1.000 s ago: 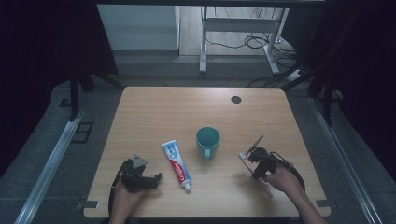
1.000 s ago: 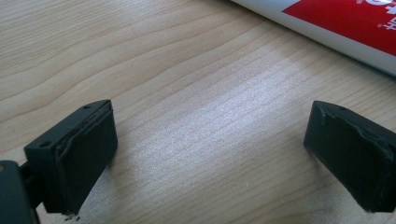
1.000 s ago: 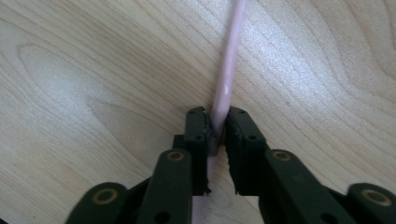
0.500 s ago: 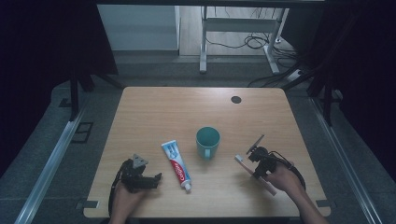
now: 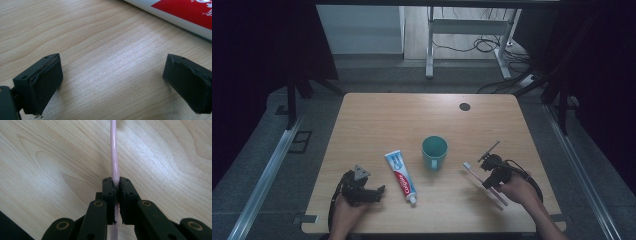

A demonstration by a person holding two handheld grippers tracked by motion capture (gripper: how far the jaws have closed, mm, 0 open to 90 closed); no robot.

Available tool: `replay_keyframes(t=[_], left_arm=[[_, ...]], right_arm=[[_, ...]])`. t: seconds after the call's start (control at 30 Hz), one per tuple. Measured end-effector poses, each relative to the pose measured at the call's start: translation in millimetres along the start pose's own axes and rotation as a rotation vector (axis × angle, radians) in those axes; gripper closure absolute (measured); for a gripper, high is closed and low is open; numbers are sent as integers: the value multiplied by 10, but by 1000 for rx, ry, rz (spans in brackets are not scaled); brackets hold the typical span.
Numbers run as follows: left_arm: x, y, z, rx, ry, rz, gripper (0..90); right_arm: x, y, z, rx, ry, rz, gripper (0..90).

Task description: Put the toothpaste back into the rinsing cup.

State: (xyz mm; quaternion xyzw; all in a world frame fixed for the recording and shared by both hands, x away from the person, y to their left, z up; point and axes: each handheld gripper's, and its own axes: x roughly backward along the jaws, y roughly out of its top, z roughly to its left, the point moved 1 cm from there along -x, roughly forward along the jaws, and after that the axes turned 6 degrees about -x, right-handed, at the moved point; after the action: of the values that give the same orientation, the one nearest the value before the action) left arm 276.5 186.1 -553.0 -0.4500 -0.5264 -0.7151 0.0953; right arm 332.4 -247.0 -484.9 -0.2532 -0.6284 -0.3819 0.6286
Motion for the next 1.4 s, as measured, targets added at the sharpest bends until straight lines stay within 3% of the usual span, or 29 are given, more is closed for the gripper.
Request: replay_keyframes(t=[1.4], left_arm=[[-3,1,-1,2,1,-4,28]], right_arm=[[669,221,99,37,86,-297,832]])
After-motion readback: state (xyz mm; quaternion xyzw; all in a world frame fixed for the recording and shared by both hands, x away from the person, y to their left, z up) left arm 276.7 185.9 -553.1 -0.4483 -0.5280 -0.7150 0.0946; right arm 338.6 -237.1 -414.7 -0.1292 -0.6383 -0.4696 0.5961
